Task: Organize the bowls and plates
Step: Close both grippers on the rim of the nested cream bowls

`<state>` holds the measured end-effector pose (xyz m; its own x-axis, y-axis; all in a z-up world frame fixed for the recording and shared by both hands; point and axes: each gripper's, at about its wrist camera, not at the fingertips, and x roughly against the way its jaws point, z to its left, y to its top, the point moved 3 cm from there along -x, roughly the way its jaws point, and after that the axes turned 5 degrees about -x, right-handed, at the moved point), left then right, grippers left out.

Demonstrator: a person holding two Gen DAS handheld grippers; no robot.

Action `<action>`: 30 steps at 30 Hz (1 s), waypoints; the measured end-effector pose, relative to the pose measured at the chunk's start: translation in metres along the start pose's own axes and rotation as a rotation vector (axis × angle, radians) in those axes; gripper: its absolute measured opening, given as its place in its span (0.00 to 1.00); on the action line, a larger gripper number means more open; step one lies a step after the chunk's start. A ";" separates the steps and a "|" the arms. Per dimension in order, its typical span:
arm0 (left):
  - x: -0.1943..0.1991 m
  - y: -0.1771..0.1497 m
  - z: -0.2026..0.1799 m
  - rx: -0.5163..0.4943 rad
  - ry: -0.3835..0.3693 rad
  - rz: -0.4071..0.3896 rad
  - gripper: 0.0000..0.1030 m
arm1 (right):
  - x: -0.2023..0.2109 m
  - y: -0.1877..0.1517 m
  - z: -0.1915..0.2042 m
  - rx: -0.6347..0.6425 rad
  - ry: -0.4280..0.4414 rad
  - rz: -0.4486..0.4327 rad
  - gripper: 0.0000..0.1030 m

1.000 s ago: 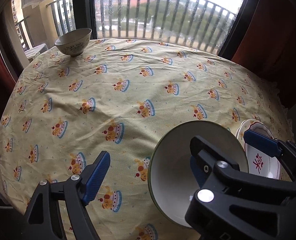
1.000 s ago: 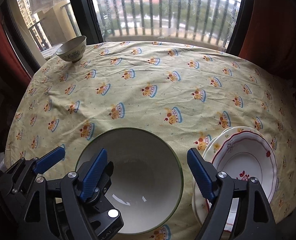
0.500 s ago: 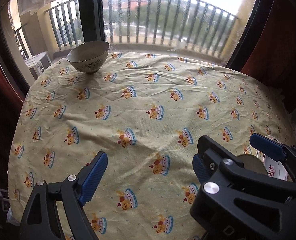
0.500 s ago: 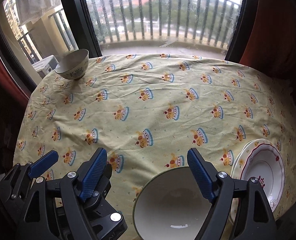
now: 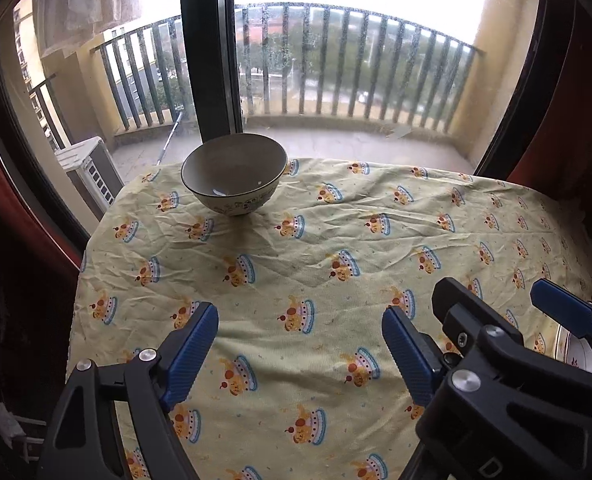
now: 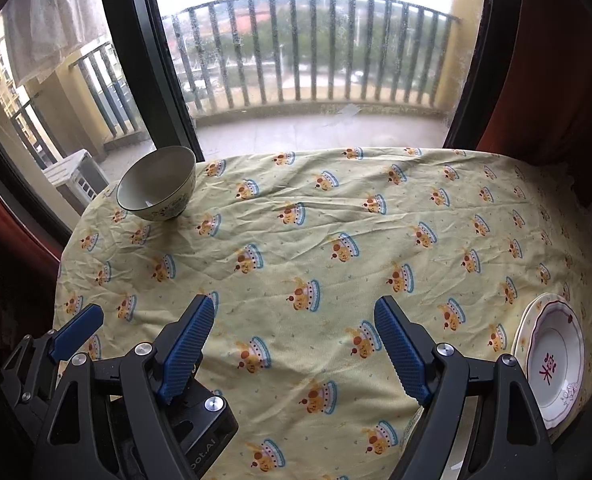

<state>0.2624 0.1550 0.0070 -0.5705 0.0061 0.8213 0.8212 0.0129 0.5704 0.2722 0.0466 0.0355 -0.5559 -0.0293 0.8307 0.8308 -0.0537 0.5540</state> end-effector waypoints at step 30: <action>-0.112 0.113 0.090 0.022 0.130 -0.015 0.74 | -0.125 0.116 0.093 0.004 0.013 -0.020 0.78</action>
<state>0.4184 0.2454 -0.0222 -0.5757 -0.1239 0.8083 0.8116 0.0338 0.5832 0.4412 0.1371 0.0012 -0.5726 -0.0414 0.8188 0.8196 -0.0506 0.5706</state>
